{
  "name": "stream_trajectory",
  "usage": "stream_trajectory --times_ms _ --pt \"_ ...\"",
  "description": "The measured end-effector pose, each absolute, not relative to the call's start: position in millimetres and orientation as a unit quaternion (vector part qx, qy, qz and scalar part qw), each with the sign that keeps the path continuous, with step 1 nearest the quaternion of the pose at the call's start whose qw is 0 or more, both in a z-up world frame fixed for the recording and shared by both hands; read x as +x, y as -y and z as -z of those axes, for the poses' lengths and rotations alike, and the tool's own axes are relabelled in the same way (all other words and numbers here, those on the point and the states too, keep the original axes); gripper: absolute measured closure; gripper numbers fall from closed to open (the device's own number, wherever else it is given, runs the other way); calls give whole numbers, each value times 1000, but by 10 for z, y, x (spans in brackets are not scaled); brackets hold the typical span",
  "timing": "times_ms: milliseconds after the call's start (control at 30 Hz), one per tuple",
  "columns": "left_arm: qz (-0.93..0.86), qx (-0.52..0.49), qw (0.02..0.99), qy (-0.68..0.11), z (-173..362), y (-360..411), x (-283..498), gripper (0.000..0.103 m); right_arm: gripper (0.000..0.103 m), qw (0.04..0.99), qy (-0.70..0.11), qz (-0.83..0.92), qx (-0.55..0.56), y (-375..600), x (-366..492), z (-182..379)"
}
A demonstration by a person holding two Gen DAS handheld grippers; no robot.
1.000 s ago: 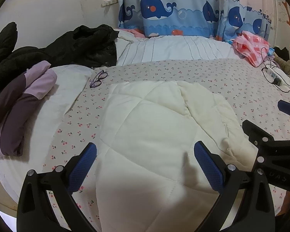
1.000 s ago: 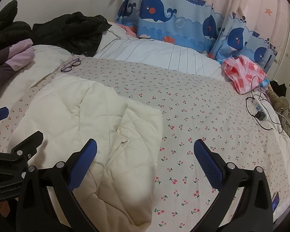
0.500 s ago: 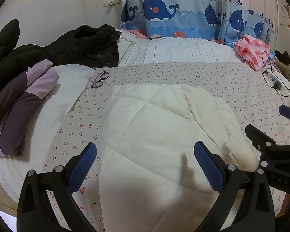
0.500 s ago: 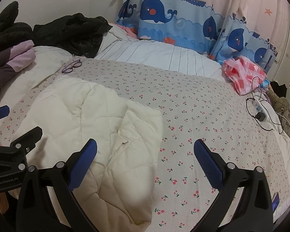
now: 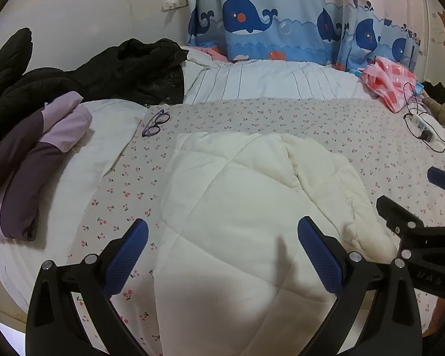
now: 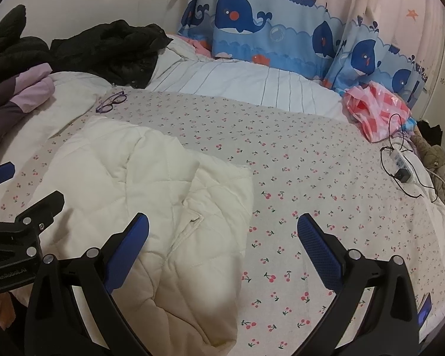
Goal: Fold large clothes
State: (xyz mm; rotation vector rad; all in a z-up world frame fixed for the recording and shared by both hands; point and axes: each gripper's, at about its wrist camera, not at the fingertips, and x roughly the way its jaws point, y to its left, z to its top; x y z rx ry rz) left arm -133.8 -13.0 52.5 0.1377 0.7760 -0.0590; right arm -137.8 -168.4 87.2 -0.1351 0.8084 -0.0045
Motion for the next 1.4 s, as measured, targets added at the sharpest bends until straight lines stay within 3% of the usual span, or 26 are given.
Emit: stream_trajectory --times_ms 1400 --pt "39 67 924 -374 -541 199 -1357 7 6 919 -389 14 -64 1732 -1392 -864"
